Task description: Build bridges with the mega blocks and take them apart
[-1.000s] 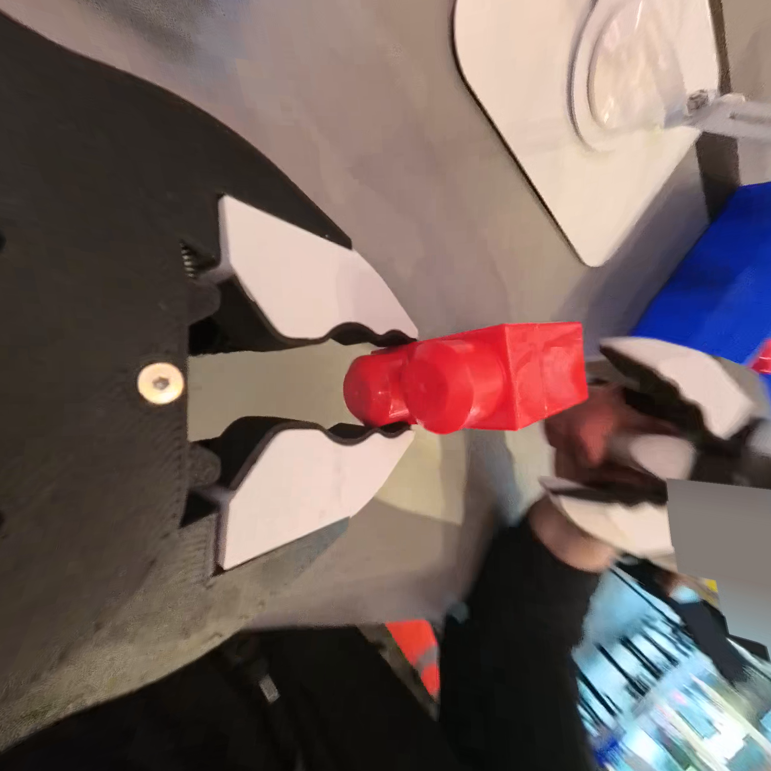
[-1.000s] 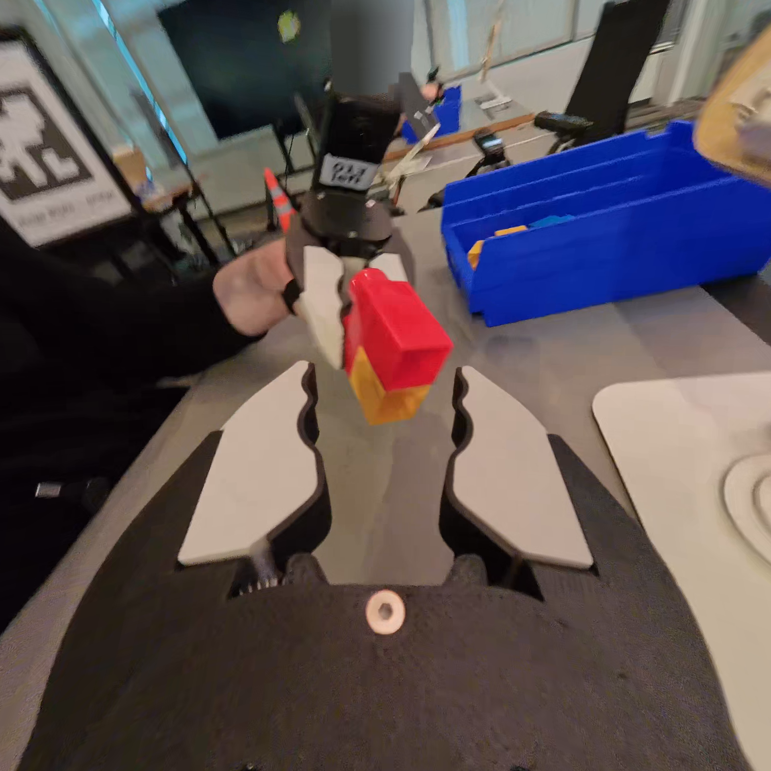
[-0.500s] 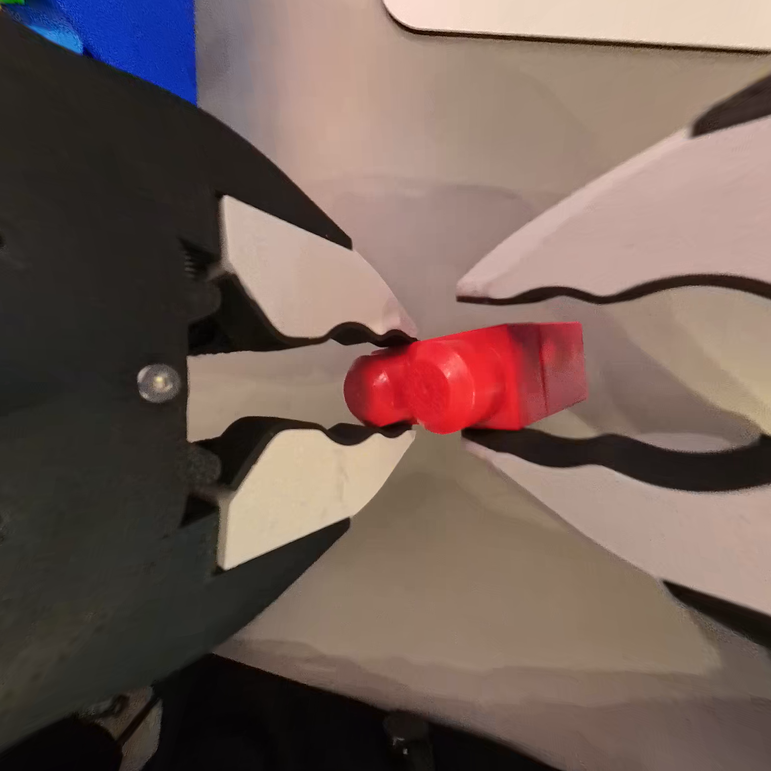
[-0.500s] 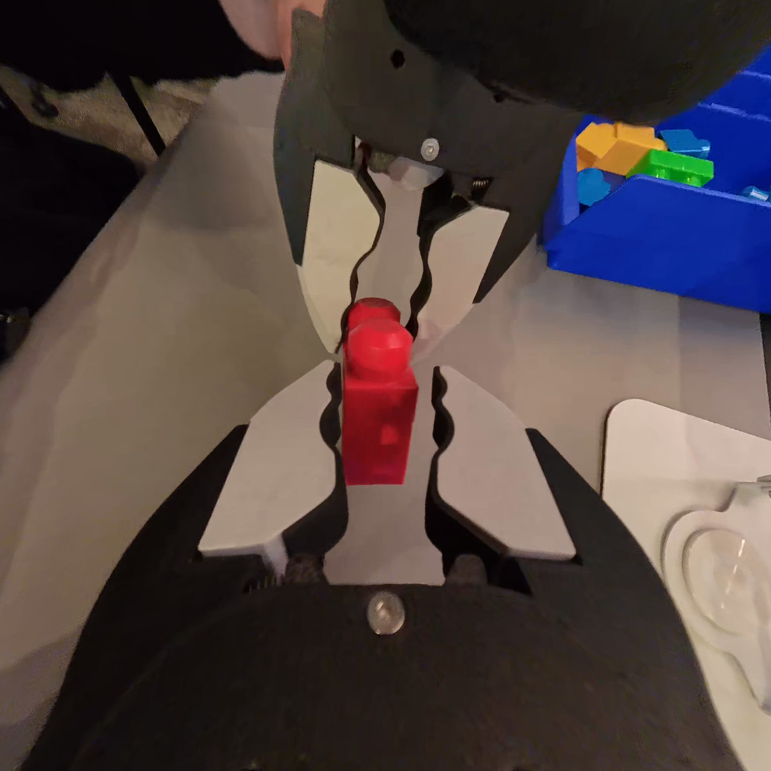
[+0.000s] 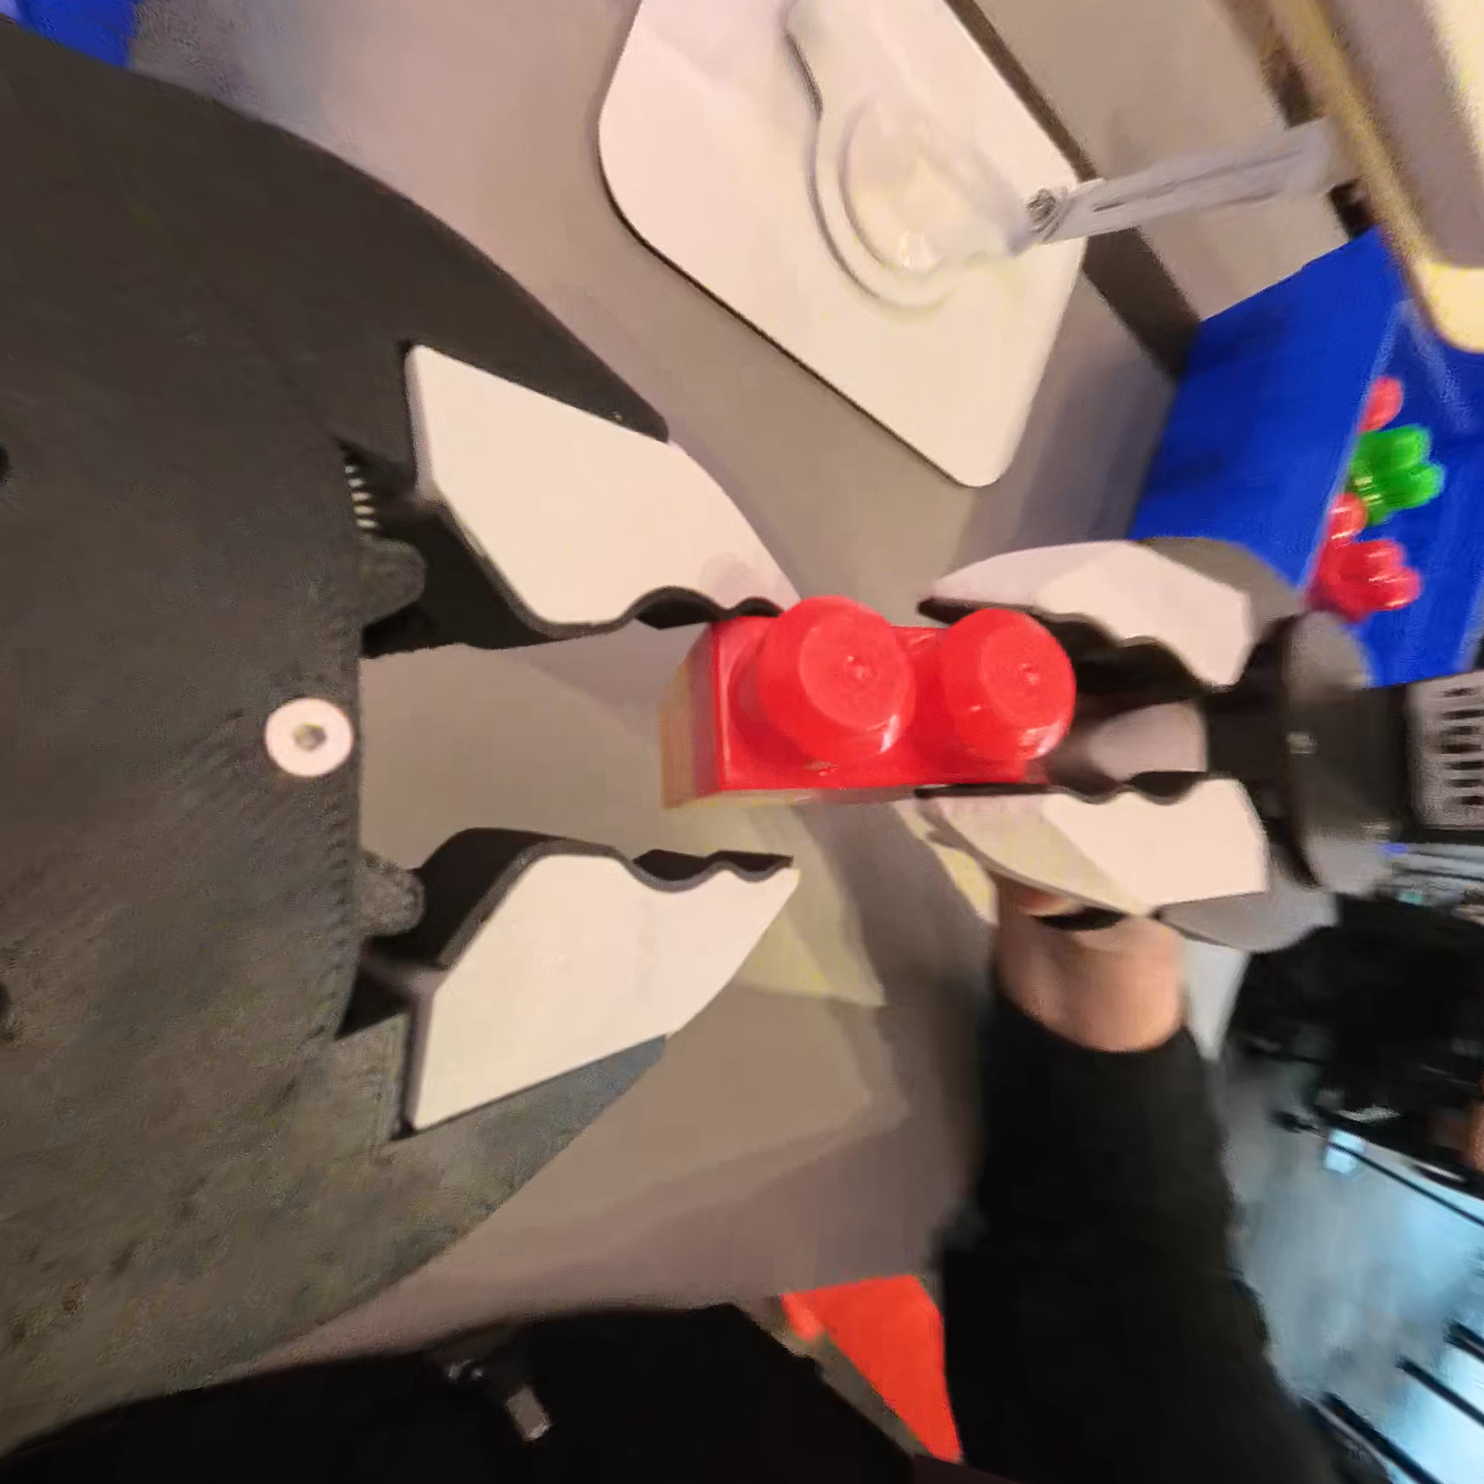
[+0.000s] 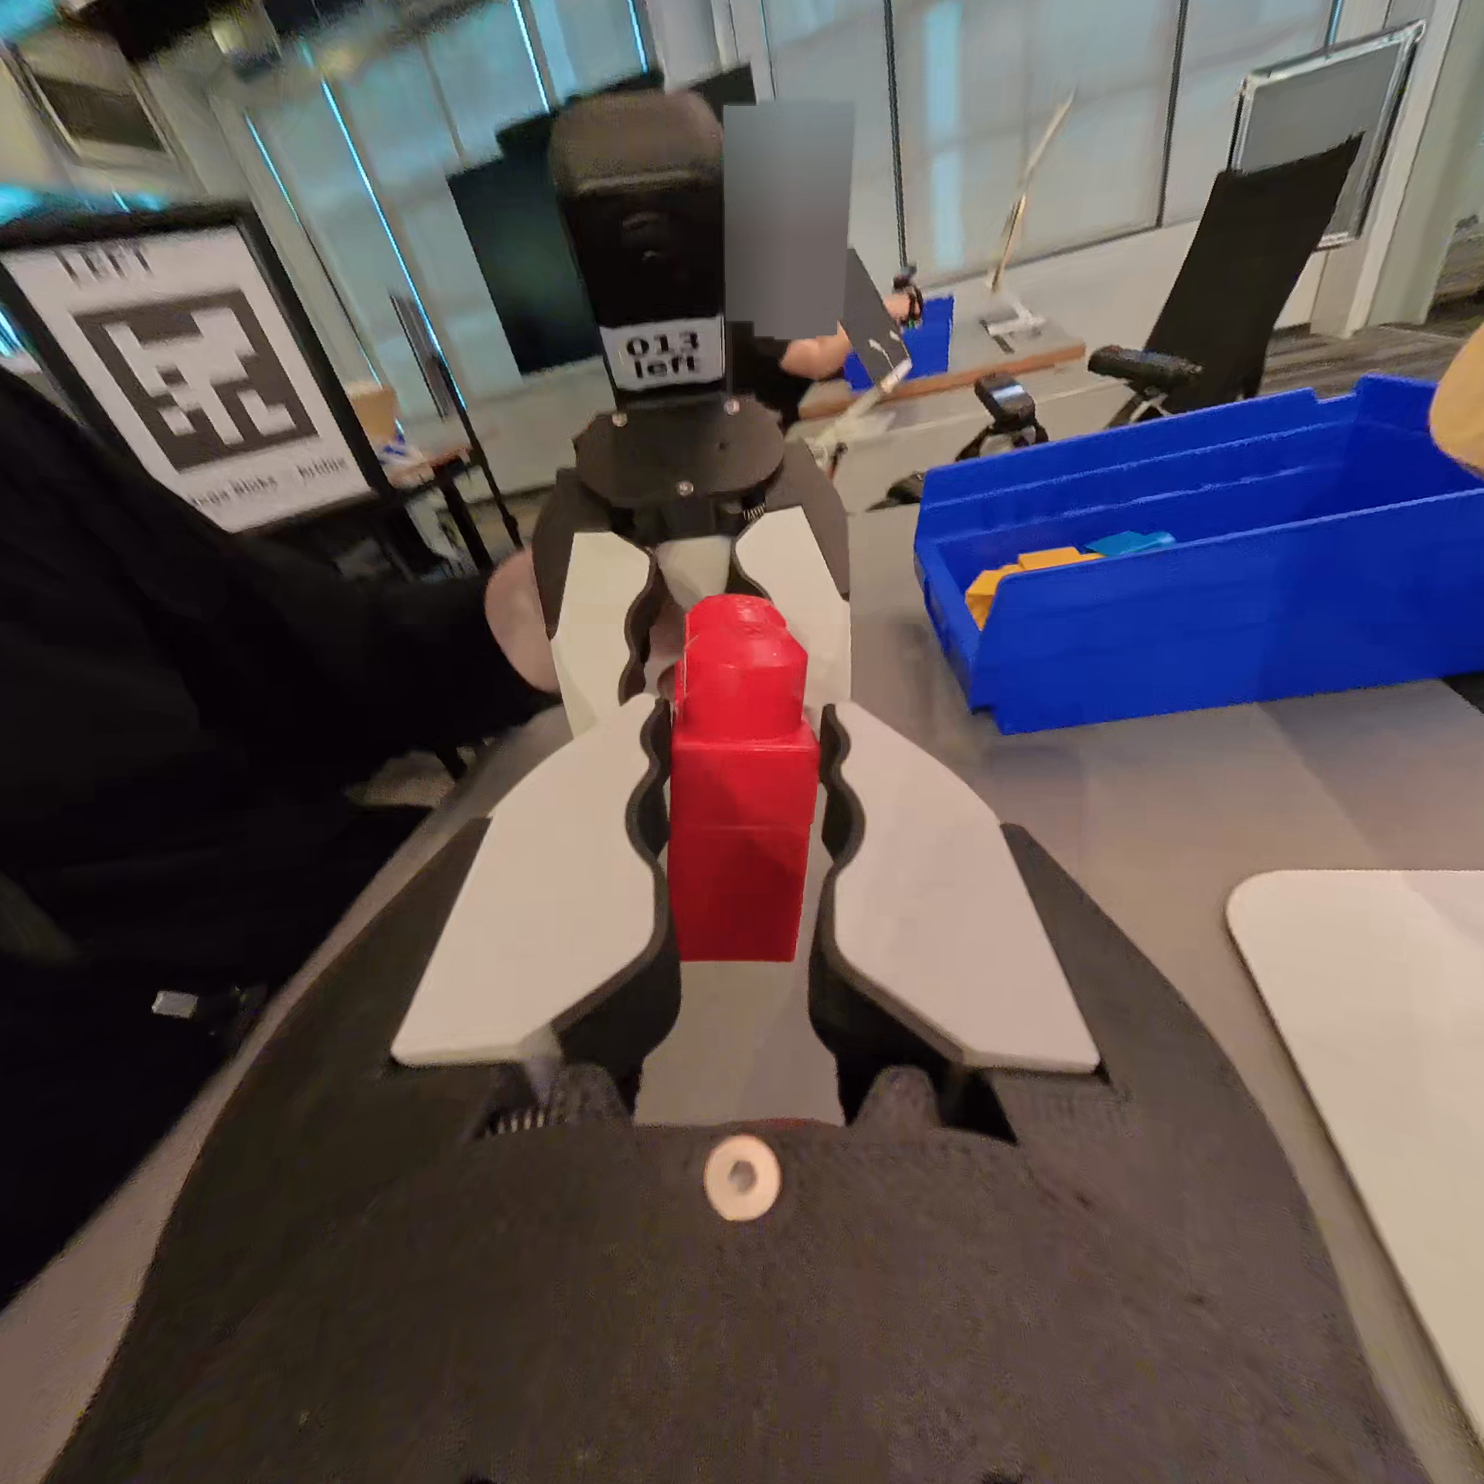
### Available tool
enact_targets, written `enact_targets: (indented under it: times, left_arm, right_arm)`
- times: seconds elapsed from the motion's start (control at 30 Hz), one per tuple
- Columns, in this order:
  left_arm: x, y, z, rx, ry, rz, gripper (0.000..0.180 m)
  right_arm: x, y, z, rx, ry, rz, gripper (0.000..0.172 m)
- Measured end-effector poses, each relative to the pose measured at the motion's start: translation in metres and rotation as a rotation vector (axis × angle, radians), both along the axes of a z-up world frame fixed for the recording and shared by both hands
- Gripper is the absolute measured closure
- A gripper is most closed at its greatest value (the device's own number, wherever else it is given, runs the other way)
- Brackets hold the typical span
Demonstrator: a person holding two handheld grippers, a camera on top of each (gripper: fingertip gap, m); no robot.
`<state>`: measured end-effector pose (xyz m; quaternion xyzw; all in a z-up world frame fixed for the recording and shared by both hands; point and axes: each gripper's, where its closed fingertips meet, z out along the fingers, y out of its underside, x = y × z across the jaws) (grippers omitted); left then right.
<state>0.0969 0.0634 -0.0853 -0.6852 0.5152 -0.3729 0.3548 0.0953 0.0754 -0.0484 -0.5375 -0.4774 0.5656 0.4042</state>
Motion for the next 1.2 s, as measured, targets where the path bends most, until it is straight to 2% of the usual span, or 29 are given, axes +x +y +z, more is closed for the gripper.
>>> enact_targets:
  times: [0.03, 0.1, 0.2, 0.3, 0.4, 0.5, 0.57, 0.67, 0.87, 1.03, 1.2]
  left_arm:
    - [0.001, 0.001, 0.001, -0.020, -0.036, 0.009, 0.127]
    - [0.001, 0.002, 0.001, -0.045, -0.101, 0.016, 0.142]
    - [0.000, 0.001, -0.001, -0.074, -0.129, 0.012, 0.144]
    - [-0.005, 0.004, -0.014, 0.015, 0.035, 0.035, 0.144]
    - [-0.006, -0.001, -0.021, 0.081, 0.195, -0.002, 0.144]
    - [-0.005, -0.006, -0.023, 0.096, 0.282, -0.051, 0.144]
    - [-0.005, -0.009, -0.026, 0.093, 0.327, -0.071, 0.144]
    - [-0.001, -0.014, -0.030, 0.084, 0.340, -0.083, 0.144]
    - [-0.007, -0.017, -0.040, 0.077, 0.363, -0.078, 0.144]
    - [-0.009, -0.024, -0.050, 0.102, 0.464, -0.097, 0.144]
    - [-0.005, -0.021, -0.044, 0.156, 0.459, -0.078, 0.143]
  right_arm:
    - [-0.001, 0.000, -0.001, -0.023, 0.024, -0.001, 0.136]
    - [-0.001, 0.000, 0.000, -0.046, 0.068, -0.006, 0.136]
    - [-0.003, -0.002, 0.002, -0.031, 0.070, -0.015, 0.136]
    - [-0.002, -0.003, -0.013, 0.045, -0.119, 0.015, 0.134]
    - [0.004, -0.007, -0.019, 0.230, -0.332, 0.031, 0.125]
    - [0.008, -0.009, -0.028, 0.372, -0.513, 0.053, 0.123]
    - [0.008, -0.015, -0.038, 0.403, -0.588, 0.094, 0.125]
    - [0.004, -0.025, -0.053, 0.407, -0.635, 0.154, 0.135]
    - [-0.002, -0.030, -0.064, 0.400, -0.646, 0.165, 0.135]
    - [-0.004, -0.037, -0.073, 0.419, -0.749, 0.163, 0.136]
    - [-0.001, -0.034, -0.071, 0.444, -0.752, 0.137, 0.136]
